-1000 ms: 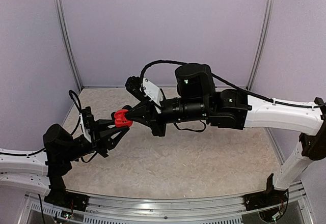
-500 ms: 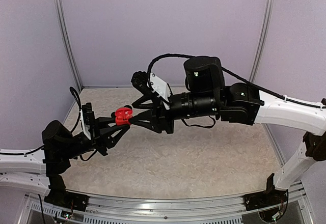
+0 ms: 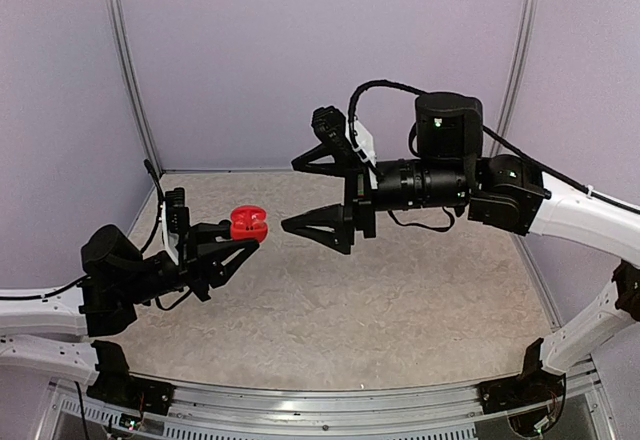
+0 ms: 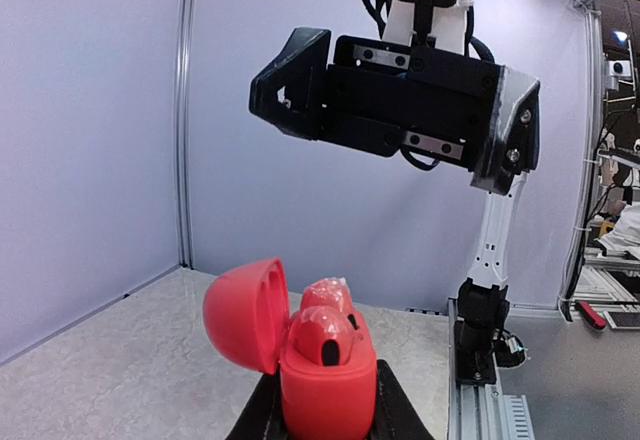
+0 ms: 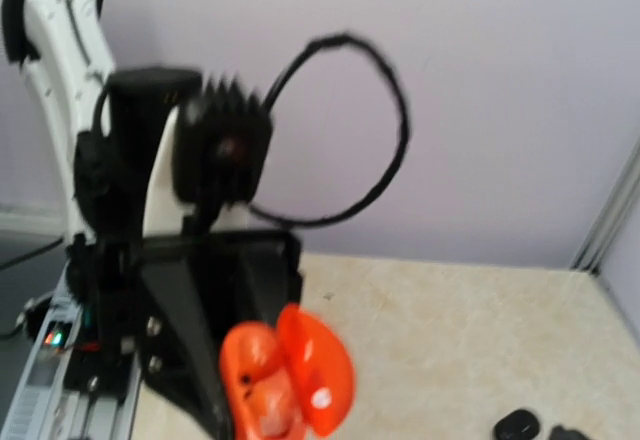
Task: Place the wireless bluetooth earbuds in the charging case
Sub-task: Adjust the right earbud in the right side groove of the charging case.
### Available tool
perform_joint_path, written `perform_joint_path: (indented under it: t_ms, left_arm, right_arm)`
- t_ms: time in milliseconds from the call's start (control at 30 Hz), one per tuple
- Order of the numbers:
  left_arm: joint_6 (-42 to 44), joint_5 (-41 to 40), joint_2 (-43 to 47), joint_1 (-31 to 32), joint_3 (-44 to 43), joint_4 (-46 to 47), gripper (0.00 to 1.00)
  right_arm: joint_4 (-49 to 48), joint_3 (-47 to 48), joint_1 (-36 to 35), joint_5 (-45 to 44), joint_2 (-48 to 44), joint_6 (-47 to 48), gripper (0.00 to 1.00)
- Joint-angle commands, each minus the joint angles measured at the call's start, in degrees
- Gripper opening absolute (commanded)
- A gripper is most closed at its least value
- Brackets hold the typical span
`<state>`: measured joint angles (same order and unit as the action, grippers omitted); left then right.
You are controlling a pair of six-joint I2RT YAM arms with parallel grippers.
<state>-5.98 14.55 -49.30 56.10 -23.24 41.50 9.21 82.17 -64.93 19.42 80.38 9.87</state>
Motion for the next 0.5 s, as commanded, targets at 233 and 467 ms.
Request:
perform_joint_path:
  t_ms: [233, 467]
  left_arm:
    - [-6.0, 2.6, -3.8, 1.2, -3.9, 1.2, 0.00]
    - [-6.2, 1.6, -4.5, 2.1, -4.5, 1.5, 0.00]
  right_arm:
    - [2.4, 0.9, 0.3, 6.0, 5.7, 3.7, 0.98]
    - [2.9, 1.6, 0.4, 8.4, 8.3, 4.1, 0.98]
